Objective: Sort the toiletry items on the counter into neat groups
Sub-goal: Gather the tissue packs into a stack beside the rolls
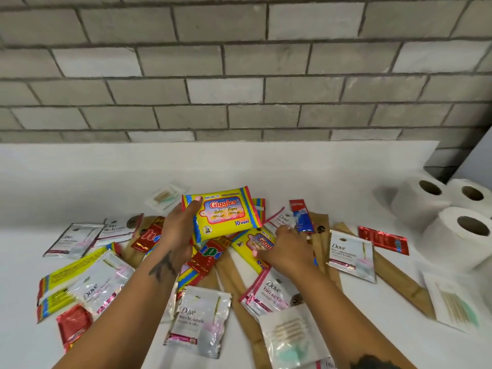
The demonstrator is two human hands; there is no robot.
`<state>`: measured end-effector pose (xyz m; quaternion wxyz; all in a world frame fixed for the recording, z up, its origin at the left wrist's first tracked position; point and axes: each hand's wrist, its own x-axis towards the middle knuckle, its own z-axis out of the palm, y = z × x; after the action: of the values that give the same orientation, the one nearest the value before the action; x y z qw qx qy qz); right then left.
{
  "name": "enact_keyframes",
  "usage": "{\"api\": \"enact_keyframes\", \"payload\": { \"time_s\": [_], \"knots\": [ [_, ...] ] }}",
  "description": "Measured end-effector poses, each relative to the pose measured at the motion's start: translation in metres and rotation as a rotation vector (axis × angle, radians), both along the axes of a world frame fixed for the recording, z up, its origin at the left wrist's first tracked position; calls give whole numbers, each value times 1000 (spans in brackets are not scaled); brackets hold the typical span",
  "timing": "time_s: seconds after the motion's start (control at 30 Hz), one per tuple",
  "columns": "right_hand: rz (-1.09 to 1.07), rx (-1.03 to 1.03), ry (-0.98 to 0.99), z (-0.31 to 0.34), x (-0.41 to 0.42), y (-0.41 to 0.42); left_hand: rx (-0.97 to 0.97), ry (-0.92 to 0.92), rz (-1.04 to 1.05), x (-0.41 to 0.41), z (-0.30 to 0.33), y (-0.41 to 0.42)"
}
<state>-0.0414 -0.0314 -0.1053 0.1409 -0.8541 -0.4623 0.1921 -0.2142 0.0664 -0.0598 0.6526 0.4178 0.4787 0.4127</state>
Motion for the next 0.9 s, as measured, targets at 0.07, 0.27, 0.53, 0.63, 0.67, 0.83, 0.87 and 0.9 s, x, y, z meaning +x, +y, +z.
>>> {"api": "enact_keyframes", "payload": {
  "time_s": [0.07,0.27,0.53,0.63,0.67,0.83,0.87,0.9],
  "knots": [
    [-9,-84,-46,-3,-1,8,23,0,-2,-2,-1,2],
    [-59,-244,39,-3,8,23,68,36,9,-7,1,11],
    [-306,36,352,1,20,21,195,113,8,-15,-2,26],
    [-416,314,385,1,21,12,226,117,4,-16,-2,30],
    [-436,425,377,4,18,9,227,121,-4,-16,-3,31],
    [-244,780,650,34,5,1,203,131,-119,-15,-3,33],
    [-145,746,678,42,2,1,192,129,-157,-13,-4,33],
    [-57,678,678,48,0,1,186,131,-200,-11,-5,32]
  ]
}}
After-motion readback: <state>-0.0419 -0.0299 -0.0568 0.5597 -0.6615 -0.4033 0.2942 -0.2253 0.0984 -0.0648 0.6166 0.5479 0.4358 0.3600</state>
